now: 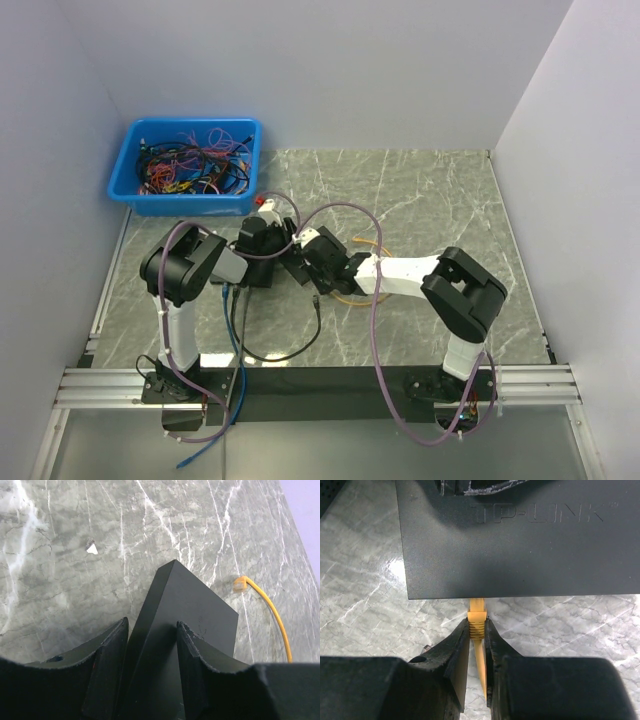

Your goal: Insert the plug into the switch port

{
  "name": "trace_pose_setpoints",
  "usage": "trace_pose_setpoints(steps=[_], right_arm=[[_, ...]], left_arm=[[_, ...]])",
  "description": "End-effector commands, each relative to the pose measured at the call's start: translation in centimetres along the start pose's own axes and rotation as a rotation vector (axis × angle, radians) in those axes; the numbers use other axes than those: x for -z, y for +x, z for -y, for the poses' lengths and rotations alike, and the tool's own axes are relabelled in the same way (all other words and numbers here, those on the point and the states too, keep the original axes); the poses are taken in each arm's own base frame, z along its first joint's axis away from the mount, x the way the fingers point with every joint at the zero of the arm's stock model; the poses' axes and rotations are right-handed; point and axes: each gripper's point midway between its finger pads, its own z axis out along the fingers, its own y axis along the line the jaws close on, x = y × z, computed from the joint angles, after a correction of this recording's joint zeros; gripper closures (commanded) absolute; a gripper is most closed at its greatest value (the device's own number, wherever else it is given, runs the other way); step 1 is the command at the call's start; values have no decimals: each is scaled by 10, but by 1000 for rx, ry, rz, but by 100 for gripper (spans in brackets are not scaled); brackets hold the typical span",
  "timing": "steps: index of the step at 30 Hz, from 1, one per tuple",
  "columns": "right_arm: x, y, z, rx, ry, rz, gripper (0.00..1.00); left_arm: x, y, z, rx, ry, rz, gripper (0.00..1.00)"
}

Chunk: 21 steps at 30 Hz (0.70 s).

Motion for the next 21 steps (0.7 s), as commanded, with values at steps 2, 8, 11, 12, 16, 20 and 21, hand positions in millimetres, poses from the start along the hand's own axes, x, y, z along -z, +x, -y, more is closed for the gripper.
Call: trace_pose_setpoints(steps=[2, 8, 11, 12, 16, 20, 21], right_arm=[[6, -117, 2, -104, -2, 392, 100], [2, -110, 0, -138, -3, 354, 100], [0, -108, 0, -139, -3, 345, 100], [1, -109, 0, -139, -3, 345, 100], [2, -105, 1, -141, 5, 330, 93], [5, -100, 0, -152, 5, 317, 77], [8, -101, 0, -152, 7, 319, 75]], left_arm=[[27, 100, 4, 144, -43, -369, 50], [9, 59, -3, 94, -134, -301, 40], [2, 38, -15, 72, -194, -261, 37], [0, 34, -17, 67, -202, -254, 36], [-6, 6, -23, 43, -238, -219, 34], [-14, -10, -29, 11, -277, -212, 34], [-17, -13, -31, 3, -292, -208, 33]])
